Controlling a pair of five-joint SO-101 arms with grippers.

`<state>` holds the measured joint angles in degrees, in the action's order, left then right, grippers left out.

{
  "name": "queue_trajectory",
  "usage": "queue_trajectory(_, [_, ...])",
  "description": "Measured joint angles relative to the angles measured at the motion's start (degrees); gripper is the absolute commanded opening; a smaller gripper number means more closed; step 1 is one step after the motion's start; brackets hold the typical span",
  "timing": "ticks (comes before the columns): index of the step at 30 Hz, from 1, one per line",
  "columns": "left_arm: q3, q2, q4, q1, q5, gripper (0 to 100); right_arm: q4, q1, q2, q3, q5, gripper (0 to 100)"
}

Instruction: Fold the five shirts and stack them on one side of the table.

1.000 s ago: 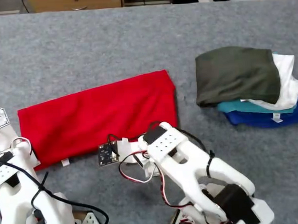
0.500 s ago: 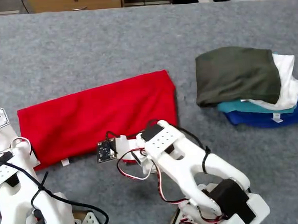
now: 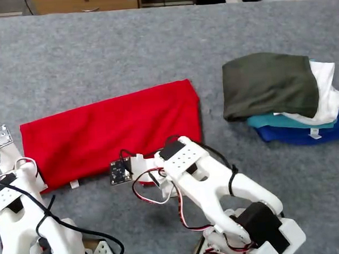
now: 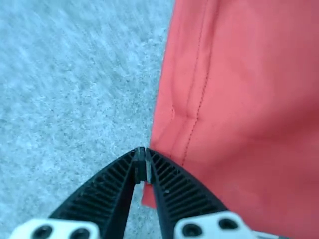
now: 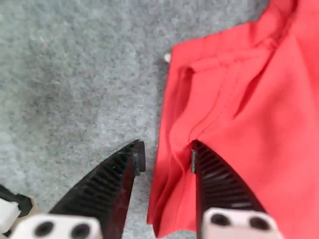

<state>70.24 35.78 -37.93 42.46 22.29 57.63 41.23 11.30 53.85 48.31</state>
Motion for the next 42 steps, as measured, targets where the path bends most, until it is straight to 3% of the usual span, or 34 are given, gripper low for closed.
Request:
queue_trajectory(11, [0.00, 0.00, 0.00, 0.00, 0.00, 2, -1.05, -0.09, 0.00, -0.18, 0.00, 10.0])
queue_trajectory(16, [0.00, 0.00, 0.00, 0.00, 0.00, 2, -1.49, -0.09, -0.09, -0.26, -1.14, 0.5])
queue_trajectory(26, [0.00, 0.00, 0.00, 0.00, 0.00, 2, -0.26, -4.48, -1.41, -3.08, -3.34, 0.2])
queue_trajectory(34, [0.00, 0.00, 0.00, 0.00, 0.00, 2, 17.58, -6.86, -5.80, -24.79, -3.78, 0.2])
queue_trajectory(42, [0.00, 0.00, 0.00, 0.00, 0.00, 2, 30.68, -10.37, -29.63, -57.85, 0.18, 0.2])
